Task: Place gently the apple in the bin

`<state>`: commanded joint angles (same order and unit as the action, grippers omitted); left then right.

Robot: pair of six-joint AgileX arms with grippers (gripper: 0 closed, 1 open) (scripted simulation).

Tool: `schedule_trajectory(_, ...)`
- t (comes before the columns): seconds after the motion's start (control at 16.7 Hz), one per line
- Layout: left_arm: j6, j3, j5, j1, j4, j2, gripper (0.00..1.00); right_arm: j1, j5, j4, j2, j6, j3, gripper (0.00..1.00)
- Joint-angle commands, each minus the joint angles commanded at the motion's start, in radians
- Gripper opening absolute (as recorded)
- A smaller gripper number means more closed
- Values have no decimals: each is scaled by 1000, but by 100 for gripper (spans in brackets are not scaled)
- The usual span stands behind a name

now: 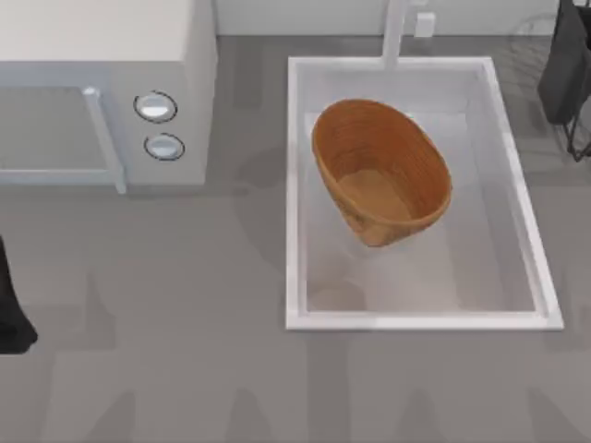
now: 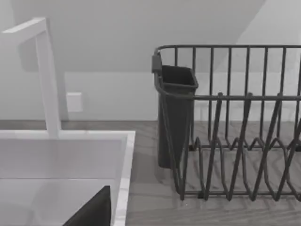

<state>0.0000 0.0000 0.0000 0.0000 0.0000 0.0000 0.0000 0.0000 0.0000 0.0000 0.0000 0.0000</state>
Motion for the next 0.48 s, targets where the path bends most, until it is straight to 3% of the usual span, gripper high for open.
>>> schedule_trajectory(0.24, 0, 0, 0, 0, 0, 0, 100, -8, 1, -20, 31, -13, 30, 100)
schedule_trajectory(0.48, 0, 0, 0, 0, 0, 0, 100, -41, 1, -133, 220, -83, 195, 100)
